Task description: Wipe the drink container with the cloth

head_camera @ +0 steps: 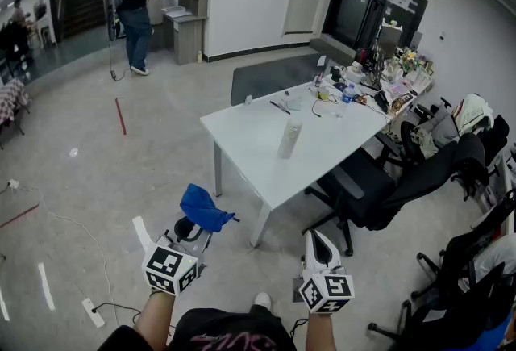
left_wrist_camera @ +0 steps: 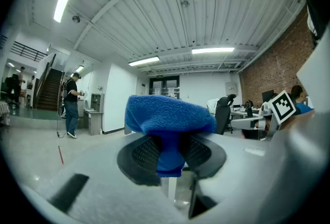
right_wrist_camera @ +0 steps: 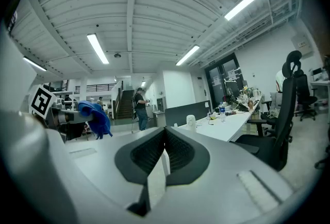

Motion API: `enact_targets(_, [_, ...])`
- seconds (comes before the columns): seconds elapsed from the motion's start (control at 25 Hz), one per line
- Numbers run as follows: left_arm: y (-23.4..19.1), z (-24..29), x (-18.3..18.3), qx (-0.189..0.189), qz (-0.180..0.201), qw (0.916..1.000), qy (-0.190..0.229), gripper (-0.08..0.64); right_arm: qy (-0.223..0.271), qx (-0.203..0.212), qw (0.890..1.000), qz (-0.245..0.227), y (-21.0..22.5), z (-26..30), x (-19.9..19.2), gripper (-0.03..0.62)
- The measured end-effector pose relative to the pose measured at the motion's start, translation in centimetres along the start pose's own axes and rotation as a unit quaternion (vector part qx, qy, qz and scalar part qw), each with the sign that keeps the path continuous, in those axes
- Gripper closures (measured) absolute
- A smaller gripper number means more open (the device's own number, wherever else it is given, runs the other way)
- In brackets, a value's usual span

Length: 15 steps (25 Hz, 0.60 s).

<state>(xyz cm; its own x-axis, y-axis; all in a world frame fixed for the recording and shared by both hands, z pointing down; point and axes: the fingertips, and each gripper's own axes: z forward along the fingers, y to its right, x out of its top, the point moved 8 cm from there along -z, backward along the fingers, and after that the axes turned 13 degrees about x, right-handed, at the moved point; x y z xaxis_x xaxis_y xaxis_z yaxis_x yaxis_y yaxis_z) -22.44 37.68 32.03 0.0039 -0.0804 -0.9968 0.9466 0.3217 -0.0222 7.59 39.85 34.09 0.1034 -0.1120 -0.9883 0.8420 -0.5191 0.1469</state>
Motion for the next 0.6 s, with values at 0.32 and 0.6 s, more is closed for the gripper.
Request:
enact_targets(0.32, [0.0,-0.57,-0.28,-0.004,-0.007,1.0,0.004,0.462,0.001,-0.002,1.0,0.0,-0.54,-0.75,-0.35,0.594])
enact_targets(0.6, [-0.22,-0.62,-0.11,-0.009,-0.011,0.9999,0.003,0.462,0.009,-0.012,1.0,0.007,-0.59,-0.92,-0.29,0.594])
